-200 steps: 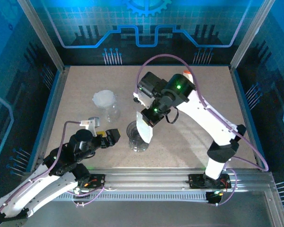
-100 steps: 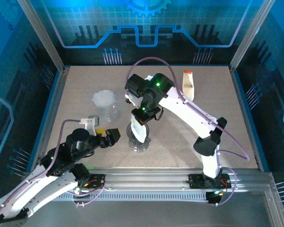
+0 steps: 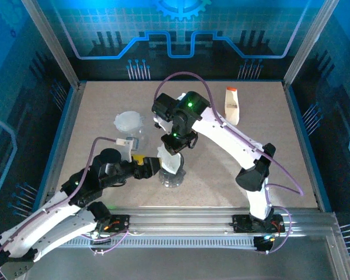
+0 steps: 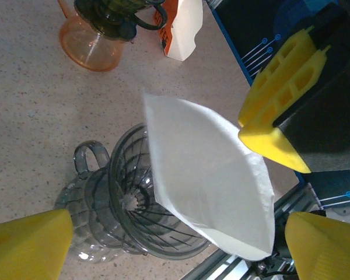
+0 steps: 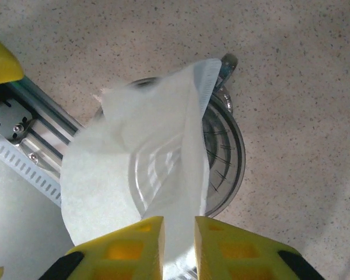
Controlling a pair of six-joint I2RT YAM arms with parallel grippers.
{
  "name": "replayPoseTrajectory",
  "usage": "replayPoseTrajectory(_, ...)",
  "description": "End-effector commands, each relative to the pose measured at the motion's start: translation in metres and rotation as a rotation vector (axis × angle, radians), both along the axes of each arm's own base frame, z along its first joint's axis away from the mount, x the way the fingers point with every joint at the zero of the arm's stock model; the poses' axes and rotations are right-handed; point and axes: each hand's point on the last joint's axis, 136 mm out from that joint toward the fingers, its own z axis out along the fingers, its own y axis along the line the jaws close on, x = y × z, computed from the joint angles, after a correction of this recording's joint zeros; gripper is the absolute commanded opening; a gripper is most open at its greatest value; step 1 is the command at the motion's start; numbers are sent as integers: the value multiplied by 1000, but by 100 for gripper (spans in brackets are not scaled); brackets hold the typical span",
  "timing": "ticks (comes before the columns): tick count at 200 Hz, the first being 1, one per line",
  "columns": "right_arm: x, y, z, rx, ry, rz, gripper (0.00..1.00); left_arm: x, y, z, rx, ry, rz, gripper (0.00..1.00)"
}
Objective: Place the coffee filter in the dripper
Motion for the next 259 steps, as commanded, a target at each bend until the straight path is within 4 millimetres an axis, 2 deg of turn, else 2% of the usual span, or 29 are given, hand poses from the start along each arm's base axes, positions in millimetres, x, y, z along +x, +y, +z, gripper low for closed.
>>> replayPoseTrajectory(1,-4,-17,8,-9,-23,-26,26,-1,-7,19,-42,-35,-31,92)
replayPoseTrajectory(23,3,-14,17,31,-129,-13,34,1,-1,14,-32,-16,-2,91)
replayPoseTrajectory(61,10,-4,33,162,-331,23,53,2,9,10,-21,-16,39,97)
replayPoseTrajectory(82,10,2,25,195,-379,38,60,2,12,5,-8,-4,54,96)
replayPoseTrajectory(98,10,6,17,222,-398,40,61,2,15,0,-5,7,66,96)
replayPoseTrajectory(146,11,16,-9,258,-378,33,48,1,20,-5,0,22,90,95)
replayPoseTrajectory(192,15,10,-19,221,-399,15,14,1,18,-6,-7,27,88,95)
replayPoseTrajectory(206,16,5,-21,204,-413,8,7,3,17,-7,-6,31,89,95)
replayPoseTrajectory(259,16,-3,-35,97,-482,19,0,9,6,-15,-9,68,71,95)
